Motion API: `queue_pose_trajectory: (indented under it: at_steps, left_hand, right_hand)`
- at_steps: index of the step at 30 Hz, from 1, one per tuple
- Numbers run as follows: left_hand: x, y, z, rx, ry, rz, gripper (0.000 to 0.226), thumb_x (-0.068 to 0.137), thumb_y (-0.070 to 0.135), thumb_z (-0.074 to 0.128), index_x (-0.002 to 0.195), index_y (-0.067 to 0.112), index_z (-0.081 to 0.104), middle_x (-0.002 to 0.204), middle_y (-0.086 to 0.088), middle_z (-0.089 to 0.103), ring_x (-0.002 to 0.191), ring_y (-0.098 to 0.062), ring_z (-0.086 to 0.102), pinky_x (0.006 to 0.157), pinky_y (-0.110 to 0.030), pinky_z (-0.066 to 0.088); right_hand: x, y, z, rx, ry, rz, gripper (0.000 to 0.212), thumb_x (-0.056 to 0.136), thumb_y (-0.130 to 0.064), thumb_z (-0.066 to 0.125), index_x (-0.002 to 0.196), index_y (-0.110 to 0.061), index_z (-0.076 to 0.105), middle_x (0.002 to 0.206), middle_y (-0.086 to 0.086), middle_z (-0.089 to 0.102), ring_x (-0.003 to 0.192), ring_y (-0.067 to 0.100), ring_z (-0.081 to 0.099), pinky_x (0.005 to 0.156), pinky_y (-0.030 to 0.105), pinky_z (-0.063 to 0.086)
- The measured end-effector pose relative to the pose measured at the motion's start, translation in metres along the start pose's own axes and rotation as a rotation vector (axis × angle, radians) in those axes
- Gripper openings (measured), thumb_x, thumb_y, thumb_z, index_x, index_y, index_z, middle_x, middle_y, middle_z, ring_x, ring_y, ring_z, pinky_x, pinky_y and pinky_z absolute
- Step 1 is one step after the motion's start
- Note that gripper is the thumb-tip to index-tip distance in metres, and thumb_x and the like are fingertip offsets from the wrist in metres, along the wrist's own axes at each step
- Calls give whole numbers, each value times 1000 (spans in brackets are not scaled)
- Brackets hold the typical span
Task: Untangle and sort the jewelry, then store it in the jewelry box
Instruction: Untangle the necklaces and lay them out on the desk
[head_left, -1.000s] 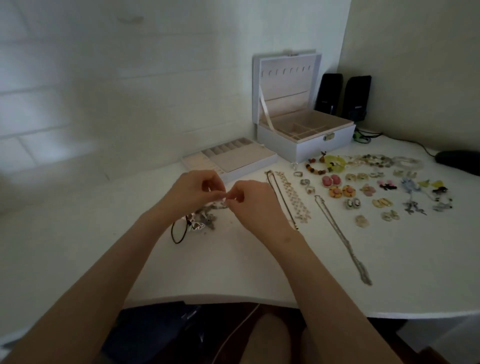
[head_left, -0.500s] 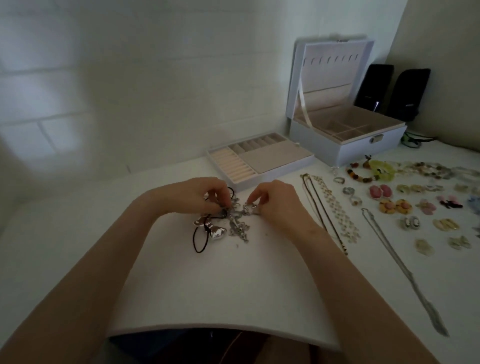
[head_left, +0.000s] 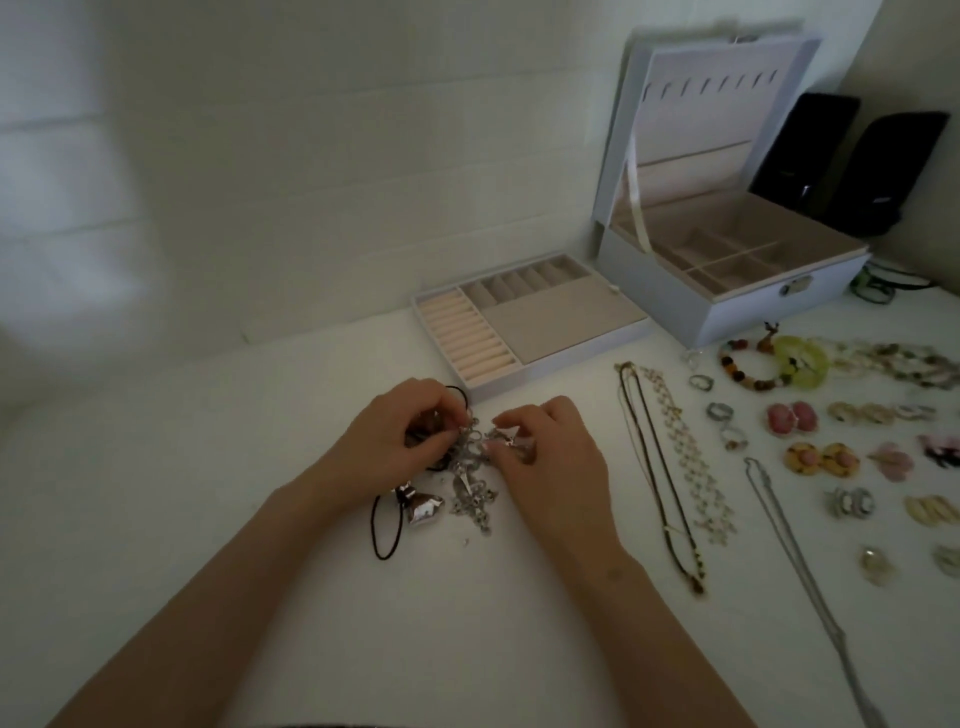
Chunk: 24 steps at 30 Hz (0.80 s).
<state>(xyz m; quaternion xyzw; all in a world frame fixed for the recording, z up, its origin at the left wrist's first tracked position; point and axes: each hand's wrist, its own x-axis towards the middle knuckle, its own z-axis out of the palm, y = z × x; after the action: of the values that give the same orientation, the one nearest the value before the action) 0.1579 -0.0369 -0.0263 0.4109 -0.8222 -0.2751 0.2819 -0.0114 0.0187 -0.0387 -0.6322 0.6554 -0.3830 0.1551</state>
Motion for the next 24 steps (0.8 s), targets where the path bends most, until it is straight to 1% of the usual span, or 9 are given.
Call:
queue_pose_trajectory:
  at_steps: [2, 5, 10, 13, 14, 16, 18, 21, 24]
  left_hand:
    - [-1, -1, 0, 8, -20, 13, 22, 80, 8, 58, 96, 22, 62, 91, 9, 59, 83, -5, 57, 72, -10, 43]
    - [-2, -2, 1, -13, -9, 6, 29, 77, -3, 55, 97, 16, 62, 93, 4, 61, 84, -6, 59, 70, -15, 47]
    - [-4, 1, 1, -28, 3, 14, 31, 71, -1, 49, 96, 12, 63, 89, 4, 62, 78, 1, 57, 66, -8, 41]
    - [-4, -2, 0, 42, -21, 34, 30, 71, 7, 51, 97, 15, 63, 91, 8, 57, 83, 0, 54, 69, -10, 40]
    - [-4, -3, 0, 84, -43, 55, 28, 71, 14, 52, 98, 15, 62, 92, 8, 55, 86, -3, 52, 72, -12, 40]
    - [-3, -4, 0, 161, -96, 90, 33, 71, 28, 51, 99, 16, 62, 94, 5, 52, 91, -9, 47, 77, -17, 39]
    - [-3, -5, 0, 216, -105, 125, 36, 70, 32, 50, 99, 15, 63, 95, 3, 50, 91, -14, 45, 78, -20, 38]
    - [-3, -5, -2, 267, -89, 149, 28, 68, 22, 52, 94, 13, 61, 97, 3, 48, 91, -15, 44, 77, -25, 40]
    - [-2, -4, -5, 286, -116, 129, 25, 64, 15, 48, 88, 17, 55, 95, 7, 44, 87, -9, 44, 72, -23, 40]
  right_hand:
    - [-2, -1, 2, 12, 29, -45, 17, 82, -25, 72, 96, -21, 66, 96, -7, 46, 84, 10, 54, 66, 21, 45]
    - [-7, -1, 5, -46, -2, -108, 12, 80, -25, 71, 90, -22, 66, 91, -8, 50, 84, 11, 56, 63, 20, 43]
    - [-9, -1, 6, -43, 14, -98, 12, 79, -29, 72, 88, -23, 67, 88, -7, 52, 84, 12, 58, 63, 22, 45]
    - [-9, -2, 7, -111, -15, -115, 21, 75, -37, 74, 90, -24, 67, 87, -10, 47, 82, 8, 49, 61, 11, 31]
    - [-10, -2, 8, -129, -17, -124, 25, 74, -39, 75, 91, -23, 67, 87, -10, 46, 82, 9, 47, 60, 11, 29]
    - [-10, -2, 9, -157, -12, -134, 31, 72, -41, 76, 95, -23, 67, 90, -7, 49, 83, 11, 51, 62, 17, 32]
    - [-11, -2, 10, -163, -9, -139, 35, 72, -42, 76, 100, -24, 67, 92, -5, 52, 84, 14, 53, 66, 22, 36]
    - [-12, -4, 10, -170, -20, -160, 34, 75, -42, 74, 104, -25, 68, 91, -3, 50, 84, 15, 52, 68, 24, 36]
    - [-10, -6, 7, -198, -73, -156, 24, 81, -38, 69, 100, -24, 65, 95, -4, 50, 91, 15, 51, 73, 26, 38]
